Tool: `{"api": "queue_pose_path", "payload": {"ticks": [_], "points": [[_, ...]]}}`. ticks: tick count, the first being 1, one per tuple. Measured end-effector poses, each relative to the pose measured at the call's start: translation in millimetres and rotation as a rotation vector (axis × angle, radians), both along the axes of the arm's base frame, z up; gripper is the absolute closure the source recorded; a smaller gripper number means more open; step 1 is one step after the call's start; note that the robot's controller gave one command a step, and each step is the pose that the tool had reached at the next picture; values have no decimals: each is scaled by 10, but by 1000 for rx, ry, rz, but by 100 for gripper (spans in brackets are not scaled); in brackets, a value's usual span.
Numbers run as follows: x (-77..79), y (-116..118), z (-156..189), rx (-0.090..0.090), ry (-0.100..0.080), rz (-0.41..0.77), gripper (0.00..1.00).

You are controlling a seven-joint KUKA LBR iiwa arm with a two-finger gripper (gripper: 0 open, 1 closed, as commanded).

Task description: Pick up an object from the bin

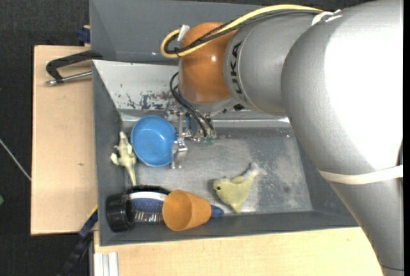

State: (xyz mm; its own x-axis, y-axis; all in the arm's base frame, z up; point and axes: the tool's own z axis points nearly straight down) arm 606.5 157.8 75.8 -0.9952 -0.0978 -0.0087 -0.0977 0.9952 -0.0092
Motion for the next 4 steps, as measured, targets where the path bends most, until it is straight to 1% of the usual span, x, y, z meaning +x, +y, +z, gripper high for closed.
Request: {"api": "queue_pose_path", "payload": {"ticks": [1, 2, 3, 4], "points": [[-823, 672, 401, 6, -13, 307, 0], [-848, 694, 64, 4, -42, 282, 0], [-966, 747, 1, 10, -8, 287, 100], [-918, 635, 1518, 9, -3, 528, 100]]}}
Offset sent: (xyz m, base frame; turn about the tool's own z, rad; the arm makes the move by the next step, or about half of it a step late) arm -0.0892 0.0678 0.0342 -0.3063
